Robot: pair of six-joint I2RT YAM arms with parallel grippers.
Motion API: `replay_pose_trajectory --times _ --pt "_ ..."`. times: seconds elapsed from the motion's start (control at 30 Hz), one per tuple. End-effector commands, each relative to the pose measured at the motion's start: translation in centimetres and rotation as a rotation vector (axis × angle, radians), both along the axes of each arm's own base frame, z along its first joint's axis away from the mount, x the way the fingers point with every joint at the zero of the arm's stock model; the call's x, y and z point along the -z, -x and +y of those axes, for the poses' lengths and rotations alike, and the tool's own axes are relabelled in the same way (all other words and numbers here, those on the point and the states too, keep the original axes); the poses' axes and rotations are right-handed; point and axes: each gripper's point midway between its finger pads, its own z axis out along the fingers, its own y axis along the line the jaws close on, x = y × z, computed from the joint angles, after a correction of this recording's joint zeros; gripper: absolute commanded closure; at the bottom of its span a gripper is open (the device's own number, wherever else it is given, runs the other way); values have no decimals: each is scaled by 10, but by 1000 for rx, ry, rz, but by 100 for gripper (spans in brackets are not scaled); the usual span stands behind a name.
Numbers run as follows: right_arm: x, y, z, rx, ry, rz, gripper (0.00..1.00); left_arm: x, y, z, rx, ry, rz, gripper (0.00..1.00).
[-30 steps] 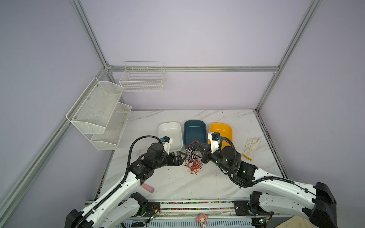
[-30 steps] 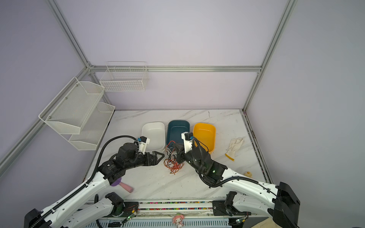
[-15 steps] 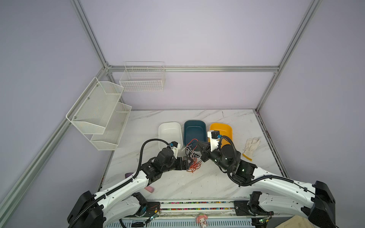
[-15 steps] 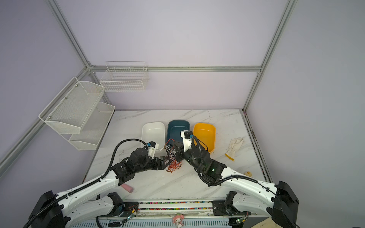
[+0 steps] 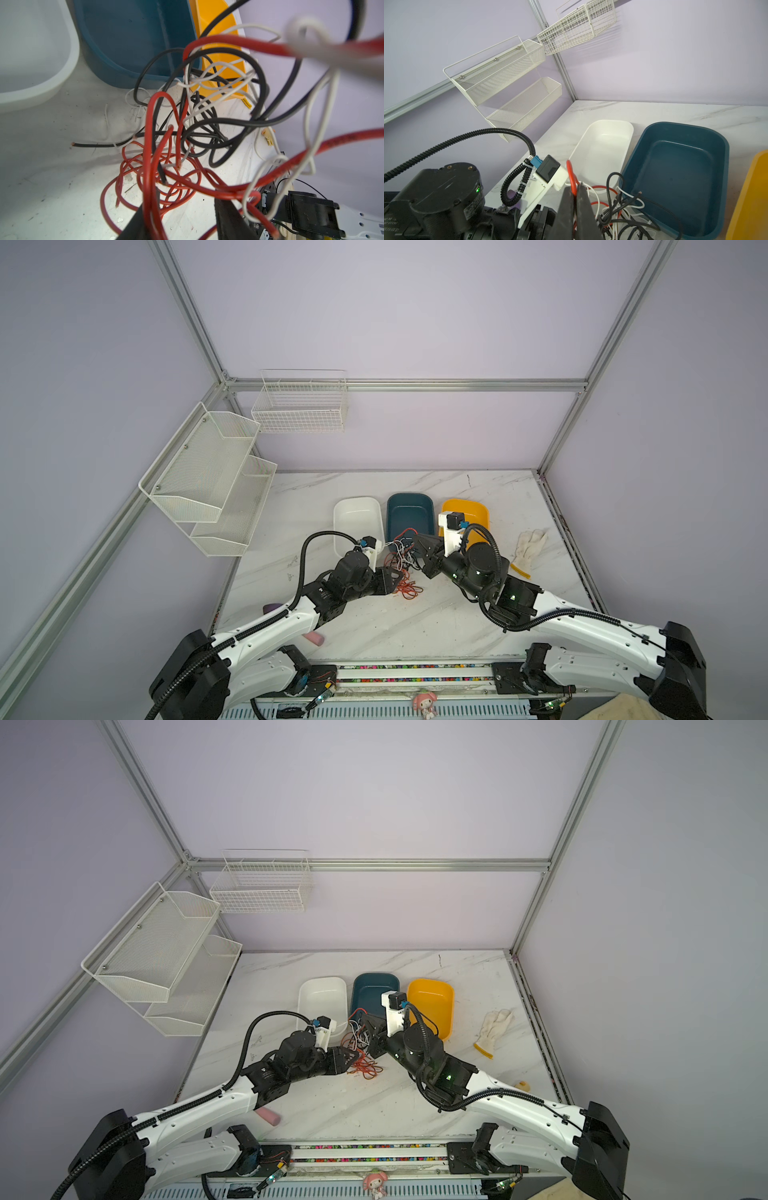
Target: Untangle the cables
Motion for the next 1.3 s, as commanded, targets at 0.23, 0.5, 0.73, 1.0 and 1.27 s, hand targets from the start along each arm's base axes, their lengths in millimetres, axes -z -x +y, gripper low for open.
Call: replay_pose_trajectory --times 0.23,0.5,0.73,1.0,1.27 --pt "-49 -6 -21 107 -90 -49 100 13 3 2 11 -22 4 86" --pt "-60 -8 -31 151 -93 -51 100 15 5 7 5 -46 5 99" --pt "-77 -3 -45 173 -111 -68 100 21 7 17 -10 -108 11 100" --pt "-106 6 -60 170 -122 -104 100 28 7 23 -16 -155 15 100" --pt "-139 18 -85 192 -145 -147 100 35 9 27 -21 -185 26 100"
